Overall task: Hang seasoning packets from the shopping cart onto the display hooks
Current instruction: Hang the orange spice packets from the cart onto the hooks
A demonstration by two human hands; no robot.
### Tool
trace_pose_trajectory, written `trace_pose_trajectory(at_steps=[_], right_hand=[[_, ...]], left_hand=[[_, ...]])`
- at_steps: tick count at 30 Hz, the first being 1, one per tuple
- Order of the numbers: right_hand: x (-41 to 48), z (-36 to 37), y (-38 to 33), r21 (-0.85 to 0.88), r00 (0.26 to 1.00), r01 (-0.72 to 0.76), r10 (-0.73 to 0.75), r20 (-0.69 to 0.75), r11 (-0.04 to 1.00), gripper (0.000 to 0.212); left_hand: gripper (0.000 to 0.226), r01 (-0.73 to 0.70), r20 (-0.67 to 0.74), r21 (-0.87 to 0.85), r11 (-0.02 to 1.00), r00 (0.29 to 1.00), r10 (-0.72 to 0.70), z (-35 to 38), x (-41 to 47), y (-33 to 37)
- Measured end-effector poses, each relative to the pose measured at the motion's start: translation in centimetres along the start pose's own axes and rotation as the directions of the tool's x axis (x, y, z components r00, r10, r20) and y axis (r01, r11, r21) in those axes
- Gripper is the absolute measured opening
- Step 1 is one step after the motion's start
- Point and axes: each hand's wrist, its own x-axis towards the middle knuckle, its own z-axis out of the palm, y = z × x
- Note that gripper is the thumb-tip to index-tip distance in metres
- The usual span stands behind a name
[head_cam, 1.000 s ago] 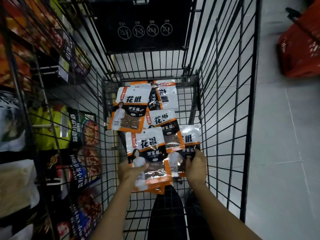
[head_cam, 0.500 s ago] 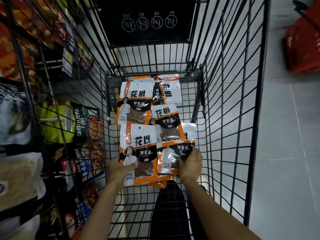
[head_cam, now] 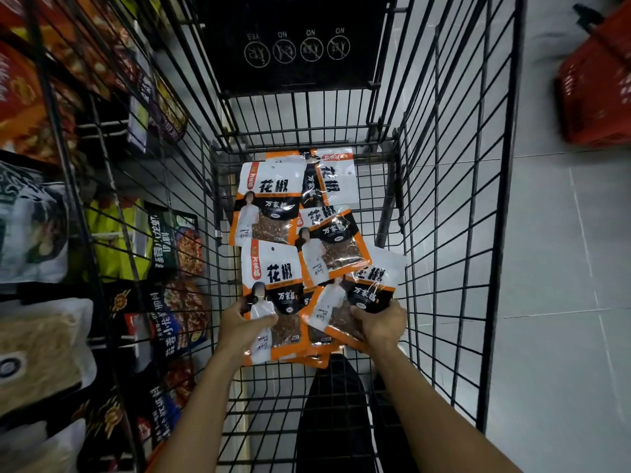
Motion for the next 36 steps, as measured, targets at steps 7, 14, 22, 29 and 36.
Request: trace_pose_trajectory(at_steps=[7,14,22,29,36], right_hand=[[-1.2,-1.8,-0.2,0.352,0.959,-0.198,0.107,0.261,0.915,0.041],[-3.5,-4.3,-1.4,0.192,0.971,-0.11,0.064,0.232,0.975,0.032],[-8.5,-9.0,-2.4,0.238,0.968,-0.027,-0.034,0.247,0.971,0.019],[-13.1,-13.8,-5.1,0.332,0.895,0.216,-0.323,0.309,0.918,0.019],[-16.5,-19.0,-8.7,0.335,0.713,0.515,-0.611,0.344,0.789,0.014]], left_hand=[[0.011,-0.034,0.008,-0.016,0.999,0.999,0.034,0.2,-0.6,0.6],[0.026,-0.049,0.002,-0.038,0.998,0.999,0.049,-0.9,-2.9,2.3],[0.035,-0.162,-0.061,-0.04,0.986,0.985,0.159,-3.9,-8.2,5.2],[0.059,-0.15,-0.115,-0.186,0.971,0.985,0.13,-6.7,-15.0,7.5],[0.048,-0.315,-0.313,-0.25,0.916,0.921,0.231,-9.3,-23.0,8.5]])
